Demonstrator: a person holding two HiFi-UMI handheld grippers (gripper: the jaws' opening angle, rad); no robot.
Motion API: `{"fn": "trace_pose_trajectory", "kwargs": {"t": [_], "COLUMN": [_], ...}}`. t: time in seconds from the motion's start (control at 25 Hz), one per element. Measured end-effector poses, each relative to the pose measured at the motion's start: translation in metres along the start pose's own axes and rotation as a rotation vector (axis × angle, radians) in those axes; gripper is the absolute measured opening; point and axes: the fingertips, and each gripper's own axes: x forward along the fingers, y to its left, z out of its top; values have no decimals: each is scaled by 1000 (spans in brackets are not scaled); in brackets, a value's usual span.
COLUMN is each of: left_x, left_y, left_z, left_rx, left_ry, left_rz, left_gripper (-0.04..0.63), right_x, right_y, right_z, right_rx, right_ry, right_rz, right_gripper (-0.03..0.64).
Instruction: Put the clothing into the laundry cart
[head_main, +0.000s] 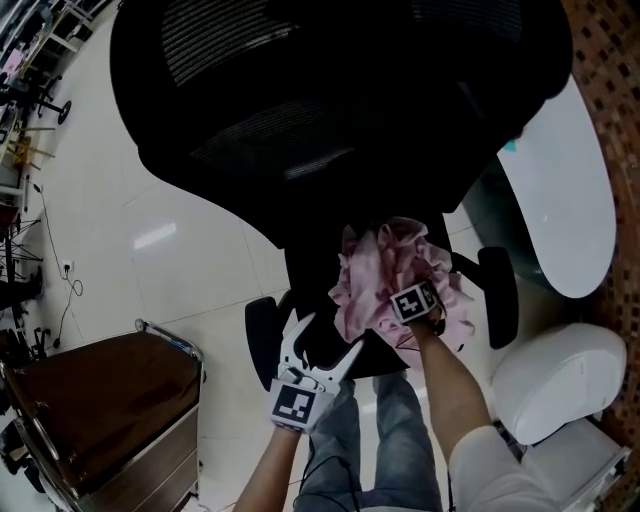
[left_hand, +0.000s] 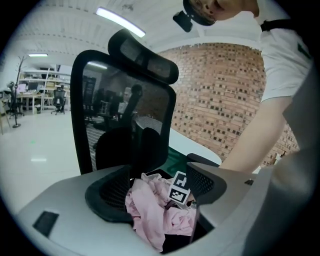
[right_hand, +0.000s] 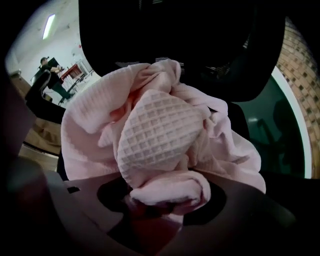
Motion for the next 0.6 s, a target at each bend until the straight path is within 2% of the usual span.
{"fn": "trace_pose_trajectory", "kwargs": {"t": [0.12,0.16,0.32,0.48,0.6], "left_x": [-1,-2,-16,-23,-44], "left_y": [-2,-2,-3,-5,-7], "left_z": [8,11,21,64,95], "left_rx": [-12,-13,-7,10,17], "left_ry": [-8,-10,-17,-79,-126], "left_rz": [4,3,-6,-2,9], "left_gripper": [342,342,342,342,342], "right_x": [-25,-30,-68,-148,-222], "right_y": [-1,1,17,23,31], "right_z": [1,0,1,33,48], "right_rx": [116,159,265,321,328], "right_ry": [-47,-89,-312,-536,-665], "right_rz": [85,112,133,153,162], "right_gripper": [234,228,206,192,186]}}
